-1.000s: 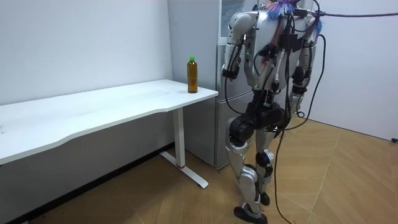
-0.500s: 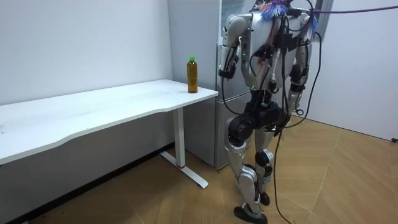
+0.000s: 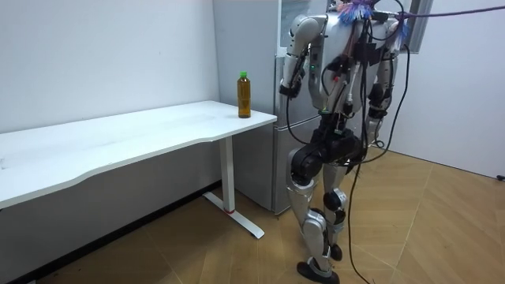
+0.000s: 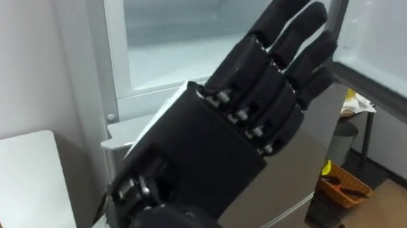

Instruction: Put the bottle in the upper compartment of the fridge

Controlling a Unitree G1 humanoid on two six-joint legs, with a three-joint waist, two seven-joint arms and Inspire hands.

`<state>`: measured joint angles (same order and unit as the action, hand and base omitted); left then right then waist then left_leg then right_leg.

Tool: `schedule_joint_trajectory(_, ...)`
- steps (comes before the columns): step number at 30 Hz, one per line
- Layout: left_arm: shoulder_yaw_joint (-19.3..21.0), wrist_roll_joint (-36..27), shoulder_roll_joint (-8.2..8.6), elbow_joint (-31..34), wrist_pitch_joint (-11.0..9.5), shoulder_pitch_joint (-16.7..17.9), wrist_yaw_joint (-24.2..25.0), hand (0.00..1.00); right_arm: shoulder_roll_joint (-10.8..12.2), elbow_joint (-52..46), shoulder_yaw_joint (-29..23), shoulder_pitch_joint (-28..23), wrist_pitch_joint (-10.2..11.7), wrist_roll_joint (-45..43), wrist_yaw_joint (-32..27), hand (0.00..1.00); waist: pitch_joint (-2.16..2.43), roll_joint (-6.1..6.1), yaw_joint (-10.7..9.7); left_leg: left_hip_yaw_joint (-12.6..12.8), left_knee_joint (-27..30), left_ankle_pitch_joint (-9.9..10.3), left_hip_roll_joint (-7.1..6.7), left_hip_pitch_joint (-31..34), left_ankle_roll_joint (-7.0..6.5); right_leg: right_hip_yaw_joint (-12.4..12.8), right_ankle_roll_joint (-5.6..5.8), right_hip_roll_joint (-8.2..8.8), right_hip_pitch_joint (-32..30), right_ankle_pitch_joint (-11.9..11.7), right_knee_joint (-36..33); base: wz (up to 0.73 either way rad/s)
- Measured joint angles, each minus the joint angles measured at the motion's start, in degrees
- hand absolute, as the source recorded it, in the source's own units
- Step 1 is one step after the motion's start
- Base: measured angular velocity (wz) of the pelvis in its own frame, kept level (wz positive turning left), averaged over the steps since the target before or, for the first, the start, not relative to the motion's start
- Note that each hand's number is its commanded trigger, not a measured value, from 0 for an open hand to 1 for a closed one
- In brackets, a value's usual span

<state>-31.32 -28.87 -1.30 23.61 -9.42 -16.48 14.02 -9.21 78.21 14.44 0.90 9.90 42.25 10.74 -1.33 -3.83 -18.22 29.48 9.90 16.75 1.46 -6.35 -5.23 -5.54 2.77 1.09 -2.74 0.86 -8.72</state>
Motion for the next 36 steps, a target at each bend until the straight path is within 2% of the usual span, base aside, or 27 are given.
schedule_joint_trajectory(4, 1.0, 3.7, -0.02, 0.0, -0.1, 0.0, -0.7, 0.0, -0.1, 0.2, 0.0, -0.1, 0.0, -0.9, 0.0, 0.0, 0.01, 0.01, 1.0, -1.8, 0.2, -0.1, -0.13, 0.2, -0.01, -1.1, 0.07, 0.42, 0.7, 0.7, 0.0, 0.26)
schedule_joint_trajectory(8, 1.1, 10.7, -0.36, 0.1, -0.1, 0.0, -2.5, 0.0, -0.6, 0.2, 0.1, 0.0, -0.1, -2.6, 0.4, 0.0, 0.09, 0.3, 2.1, -3.9, 0.2, -0.3, -0.2, 0.2, -0.01, -2.7, 0.12, 0.73, 1.3, 1.1, 0.0, 0.26)
schedule_joint_trajectory(10, 1.3, 13.7, -1.07, 0.4, 0.0, 0.0, -2.6, 0.0, -0.5, 0.2, 0.1, -0.1, -0.3, -2.7, 0.5, 0.0, 0.09, 0.52, 3.3, -5.0, 0.3, -0.4, -0.18, 0.5, 0.0, -4.0, 0.05, 0.79, 1.7, 1.3, 0.1, 0.21)
schedule_joint_trajectory(14, 4.4, 19.1, -3.53, 1.7, 0.0, 0.1, -4.2, 0.0, -0.5, -0.1, -0.6, -0.1, -1.3, -5.1, -0.2, 0.0, 0.32, 0.43, 6.2, -7.9, 0.9, -0.6, -0.15, 0.7, 0.05, -5.6, -0.06, 0.91, 2.2, 1.5, 0.1, 0.26)
schedule_joint_trajectory(17, 7.4, 21.2, -5.58, 2.3, 0.0, 0.8, -6.7, 0.0, -0.4, 0.2, -1.7, 0.3, -1.3, -8.2, -0.1, 0.0, 0.45, 0.29, 8.1, -9.6, 1.2, -0.7, -0.1, 0.7, 0.13, -5.7, -0.1, 0.95, 3.0, 2.0, 0.1, 0.26)
schedule_joint_trajectory(18, 9.2, 21.7, -6.28, 2.8, 0.0, 1.0, -7.8, 0.0, -0.4, 0.4, -2.2, 0.4, -1.2, -8.7, -0.2, 0.0, 0.57, 0.12, 9.7, -9.6, 1.4, -0.7, -0.1, 0.7, 0.15, -6.2, -0.18, 1.05, 3.0, 2.3, 0.1, 0.09)
schedule_joint_trajectory(20, 12.8, 21.9, -7.15, 4.5, 0.0, 1.5, -9.8, 0.0, -0.3, 0.4, -2.4, 0.2, -1.2, -8.9, -0.4, 0.0, 0.55, 0.32, 11.1, -10.0, 1.5, -0.8, -0.23, 0.8, 0.3, -6.4, -0.1, 1.33, 3.3, 3.0, 0.1, 0.17)
schedule_joint_trajectory(22, 17.1, 22.1, -8.35, 5.9, -0.2, 2.4, -12.1, 0.0, -0.1, 0.4, -4.2, -0.5, -1.3, -9.5, -0.8, 0.0, 0.63, 0.4, 11.2, -11.3, 1.6, -0.9, -0.23, 0.5, 0.46, -6.6, -0.11, 1.39, 4.0, 3.5, 0.1, 0.3)
schedule_joint_trajectory(24, 23.2, 22.8, -8.9, 6.6, -0.2, 3.0, -16.0, 0.0, 0.3, 0.9, -8.2, -1.5, -1.3, -11.0, -1.6, 0.0, 0.65, 0.43, 12.4, -12.4, 1.4, -1.1, -0.22, -0.3, 0.78, -6.9, -0.25, 1.3, 5.2, 4.0, 0.3, 0.16)
schedule_joint_trajectory(26, 27.6, 23.9, -8.93, 7.1, -0.2, 3.1, -19.2, 0.0, 0.4, 1.0, -10.0, -2.4, -1.3, -11.4, -2.0, 0.0, 0.71, 0.38, 13.0, -12.5, 1.4, -1.2, -0.17, -0.5, 0.99, -7.3, -0.3, 1.27, 5.7, 4.2, 0.7, 0.07)
schedule_joint_trajectory(28, 32.2, 24.9, -9.01, 8.5, -0.2, 3.8, -22.2, 0.0, 0.4, 1.0, -12.0, -3.5, -1.3, -11.4, -1.9, 0.0, 0.82, 0.16, 14.1, -12.6, 1.4, -1.3, -0.16, -0.5, 1.16, -7.2, -0.31, 1.19, 5.8, 4.4, 1.0, -0.02)
schedule_joint_trajectory(29, 35.5, 25.9, -9.18, 9.3, -0.2, 3.9, -23.9, 0.0, 0.4, 0.9, -13.8, -4.3, -1.2, -12.1, -1.9, 0.0, 1.02, -0.27, 14.8, -13.2, 1.4, -1.3, -0.11, -0.4, 1.25, -7.2, -0.32, 1.1, 5.8, 4.4, 1.0, 0.0)
schedule_joint_trajectory(30, 39.0, 26.4, -9.65, 9.9, -0.4, 3.9, -25.4, 0.0, 0.4, 1.0, -15.8, -5.0, -1.2, -13.2, -2.0, 0.0, 1.14, -0.56, 15.6, -13.3, 1.4, -1.4, -0.09, -0.5, 1.43, -7.1, -0.47, 1.03, 5.9, 4.5, 1.0, 0.0)
schedule_joint_trajectory(31, 40.8, 26.4, -9.87, 10.2, -0.4, 3.9, -26.3, 0.0, 0.4, 1.2, -16.6, -5.2, -1.2, -13.5, -2.0, 0.0, 1.2, -0.69, 15.9, -13.4, 1.4, -1.5, -0.08, -0.7, 1.46, -7.1, -0.56, 1.0, 6.0, 4.5, 1.0, -0.08)
schedule_joint_trajectory(33, 46.6, 27.4, -10.7, 12.2, -0.8, 3.9, -30.4, 0.0, 0.3, 2.3, -18.2, -5.8, -1.1, -13.5, -1.9, 0.0, 1.18, -1.16, 16.8, -14.5, 1.3, -1.5, -0.06, -1.3, 1.57, -7.3, -0.79, 0.9, 6.7, 4.9, 0.9, 0.04)
schedule_joint_trajectory(34, 47.9, 27.5, -11.1, 12.6, -1.3, 3.9, -31.4, 0.0, 0.3, 2.3, -18.3, -6.1, -1.1, -13.4, -2.0, 0.0, 1.27, -1.28, 17.0, -14.8, 1.3, -1.5, -0.08, -1.4, 1.59, -7.4, -0.8, 0.92, 6.9, 5.0, 0.8, 0.18)
schedule_joint_trajectory(35, 50.6, 28.2, -12.11, 13.0, -2.3, 3.9, -33.4, 0.0, 0.2, 2.3, -19.0, -6.5, -1.1, -13.4, -2.0, 0.0, 1.33, -1.58, 17.2, -15.5, 1.3, -1.5, -0.11, -1.4, 1.67, -7.6, -0.83, 0.94, 7.1, 5.1, 0.8, 0.21)
schedule_joint_trajectory(36, 53.1, 28.8, -13.55, 13.5, -2.8, 3.9, -35.4, 0.0, 0.1, 2.3, -20.0, -7.0, -1.1, -13.3, -2.0, 0.0, 1.21, -1.62, 17.4, -15.8, 1.3, -1.6, -0.13, -1.6, 1.73, -8.2, -0.89, 1.02, 7.4, 5.2, 0.8, 0.2)
